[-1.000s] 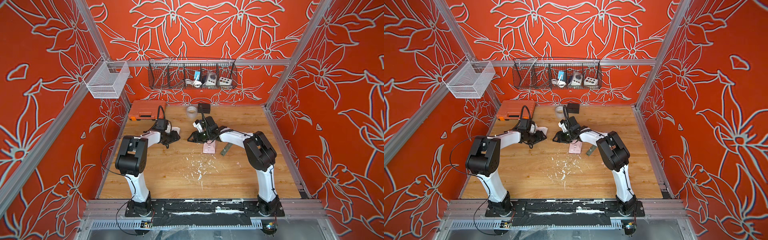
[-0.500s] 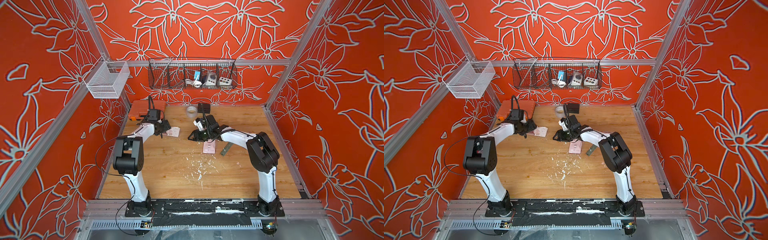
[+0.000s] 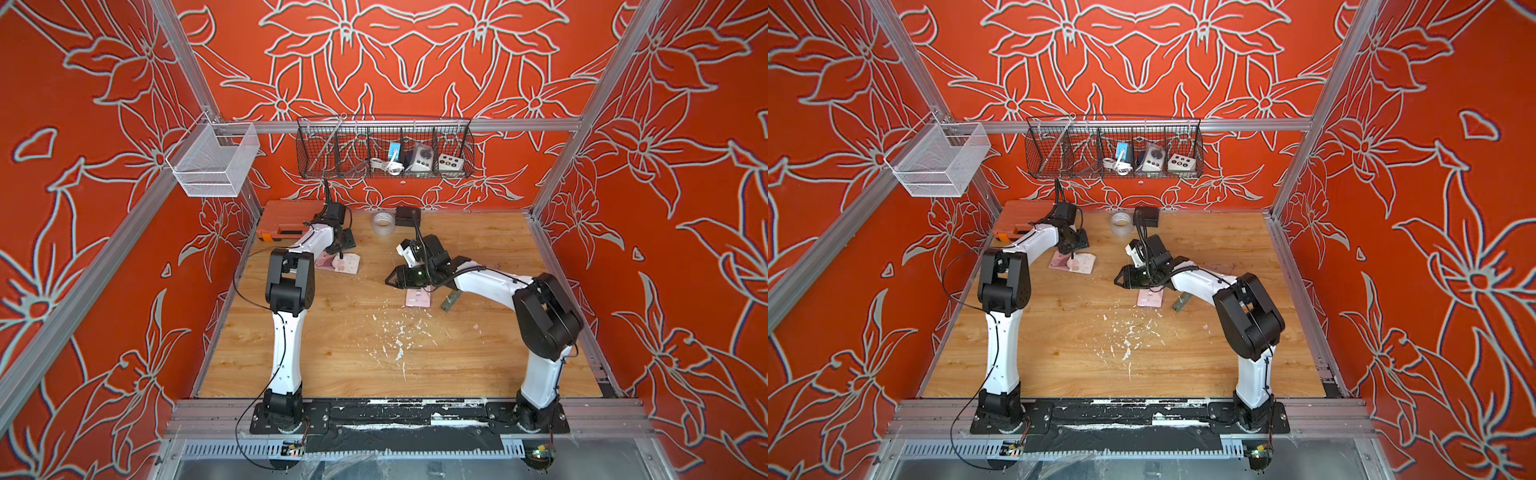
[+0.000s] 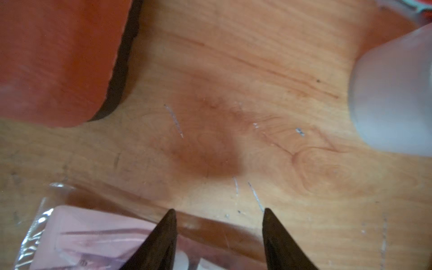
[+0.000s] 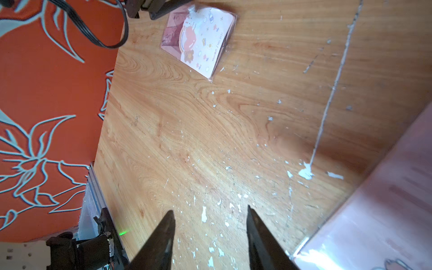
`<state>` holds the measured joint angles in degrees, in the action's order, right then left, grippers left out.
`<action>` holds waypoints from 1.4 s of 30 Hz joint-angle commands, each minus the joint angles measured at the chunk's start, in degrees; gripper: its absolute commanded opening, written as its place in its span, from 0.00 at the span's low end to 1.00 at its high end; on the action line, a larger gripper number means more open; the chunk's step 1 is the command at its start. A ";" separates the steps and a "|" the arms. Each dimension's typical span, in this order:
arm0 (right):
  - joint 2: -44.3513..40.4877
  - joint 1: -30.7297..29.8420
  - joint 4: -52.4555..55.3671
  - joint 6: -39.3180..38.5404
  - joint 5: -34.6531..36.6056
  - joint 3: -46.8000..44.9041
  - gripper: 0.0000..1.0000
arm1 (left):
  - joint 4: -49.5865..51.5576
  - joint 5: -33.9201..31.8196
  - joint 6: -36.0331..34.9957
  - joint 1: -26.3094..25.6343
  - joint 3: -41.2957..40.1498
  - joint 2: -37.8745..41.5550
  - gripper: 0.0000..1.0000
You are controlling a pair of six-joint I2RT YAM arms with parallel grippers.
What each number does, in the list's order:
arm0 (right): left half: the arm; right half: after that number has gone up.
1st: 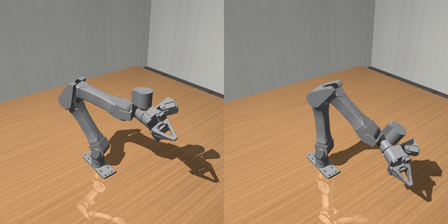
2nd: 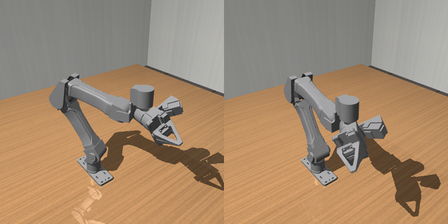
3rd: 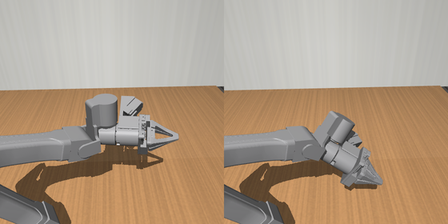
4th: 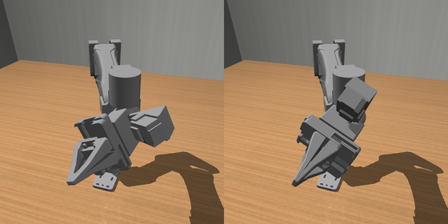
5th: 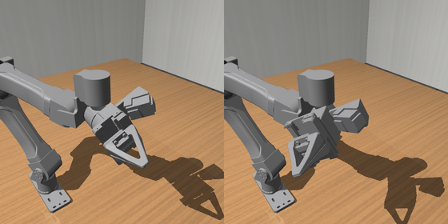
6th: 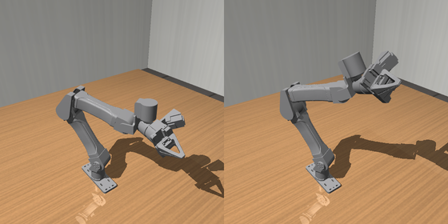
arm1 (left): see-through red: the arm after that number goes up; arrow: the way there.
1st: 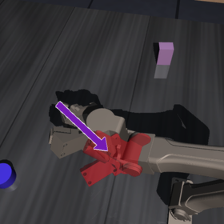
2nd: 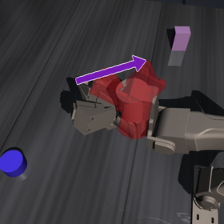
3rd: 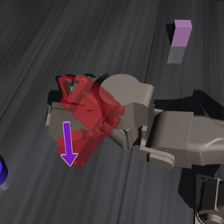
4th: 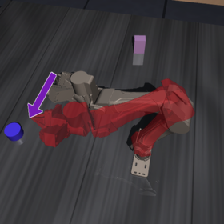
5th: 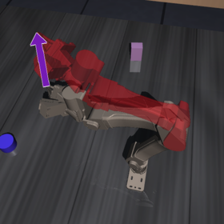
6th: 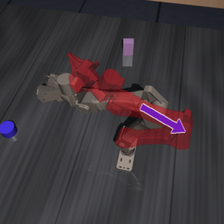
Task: Open the ruler set and take out the ruler
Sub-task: Move the ruler set bag to the center of the board, then pick up the ruler set bag from the center of the board.
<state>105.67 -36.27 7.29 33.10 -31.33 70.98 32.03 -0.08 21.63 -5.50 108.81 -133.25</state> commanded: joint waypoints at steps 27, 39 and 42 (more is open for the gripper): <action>-2.02 -0.95 2.55 -10.40 -11.20 -1.07 0.53 | -11.79 -4.64 14.15 -12.03 -68.59 61.49 0.63; 12.13 -14.42 15.04 -26.74 5.21 14.01 0.61 | -18.68 2.21 23.71 -11.82 -88.38 69.91 0.59; 15.32 -16.01 15.68 -28.25 8.95 17.55 0.61 | -24.32 3.97 21.89 -11.73 -88.00 65.91 0.56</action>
<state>118.39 -51.09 20.29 10.37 -29.26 85.56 11.88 1.43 42.85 -17.56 22.35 -63.29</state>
